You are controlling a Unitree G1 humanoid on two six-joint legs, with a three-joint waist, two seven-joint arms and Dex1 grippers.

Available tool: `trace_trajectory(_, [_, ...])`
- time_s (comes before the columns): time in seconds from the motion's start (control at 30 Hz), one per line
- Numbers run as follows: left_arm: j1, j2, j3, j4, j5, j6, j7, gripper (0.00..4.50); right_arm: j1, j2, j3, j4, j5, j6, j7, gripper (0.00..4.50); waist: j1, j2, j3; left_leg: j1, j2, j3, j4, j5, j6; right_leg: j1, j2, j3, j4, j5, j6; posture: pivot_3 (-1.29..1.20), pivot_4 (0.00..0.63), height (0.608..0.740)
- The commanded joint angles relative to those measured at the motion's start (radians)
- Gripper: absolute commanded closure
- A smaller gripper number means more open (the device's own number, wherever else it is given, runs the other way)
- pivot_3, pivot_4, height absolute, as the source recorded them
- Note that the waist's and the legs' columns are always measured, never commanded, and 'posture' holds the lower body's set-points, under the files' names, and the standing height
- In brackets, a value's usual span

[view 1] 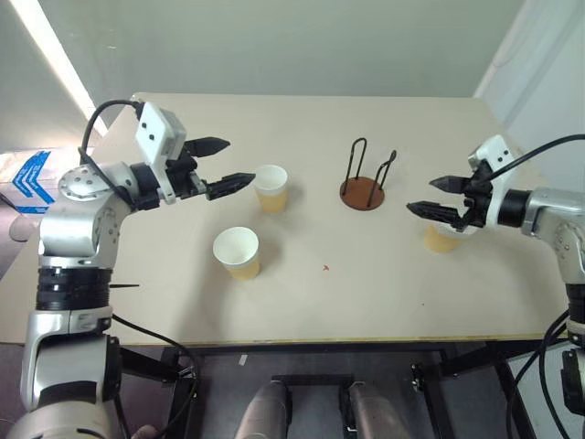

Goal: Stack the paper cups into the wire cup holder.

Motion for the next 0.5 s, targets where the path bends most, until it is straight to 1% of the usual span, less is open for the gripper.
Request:
trace_trajectory(0.03, [-0.022, 0.006, 0.026, -0.013, -0.004, -0.016, 0.002, 0.00, -0.022, -0.015, -0.054, -0.039, 0.023, -0.008, -0.011, 0.07, 0.000, 0.000, 0.000, 0.000, 0.000, 0.000, 0.001, 0.000, 0.000, 0.000, 0.000, 0.000, 0.000, 0.000, 0.000, 0.00, 0.150, 0.740])
trace_trajectory(0.17, [-0.020, -0.001, 0.029, -0.018, -0.007, -0.017, 0.010, 0.00, -0.042, 0.000, -0.034, -0.019, -0.018, -0.065, -0.053, 0.07, 0.000, 0.000, 0.000, 0.000, 0.000, 0.000, 0.003, -0.001, 0.001, 0.000, 0.000, 0.001, 0.000, 0.000, 0.000, 0.00, 0.150, 0.740])
trace_trajectory(0.27, [-0.018, -0.003, 0.027, -0.017, -0.003, -0.022, 0.013, 0.00, -0.052, 0.022, -0.028, -0.001, -0.030, -0.071, -0.092, 0.07, -0.001, 0.000, 0.000, 0.000, 0.000, 0.000, 0.004, -0.001, 0.001, 0.000, 0.000, 0.001, 0.001, 0.001, 0.001, 0.00, 0.150, 0.740])
trace_trajectory(0.4, [-0.018, -0.002, 0.026, -0.015, -0.003, -0.023, 0.014, 0.00, -0.072, 0.059, -0.034, 0.009, -0.007, -0.036, -0.112, 0.07, -0.001, 0.000, 0.000, 0.000, 0.000, 0.001, 0.005, -0.001, 0.001, 0.001, 0.000, 0.002, 0.001, 0.001, 0.002, 0.00, 0.150, 0.740])
trace_trajectory(0.5, [-0.017, -0.002, 0.029, -0.019, -0.008, -0.018, 0.015, 0.00, -0.088, 0.082, -0.006, 0.026, -0.035, -0.036, -0.136, 0.07, -0.001, 0.000, 0.000, -0.001, 0.000, 0.001, 0.005, -0.001, 0.001, 0.001, 0.000, 0.002, 0.001, 0.001, 0.002, 0.00, 0.150, 0.740])
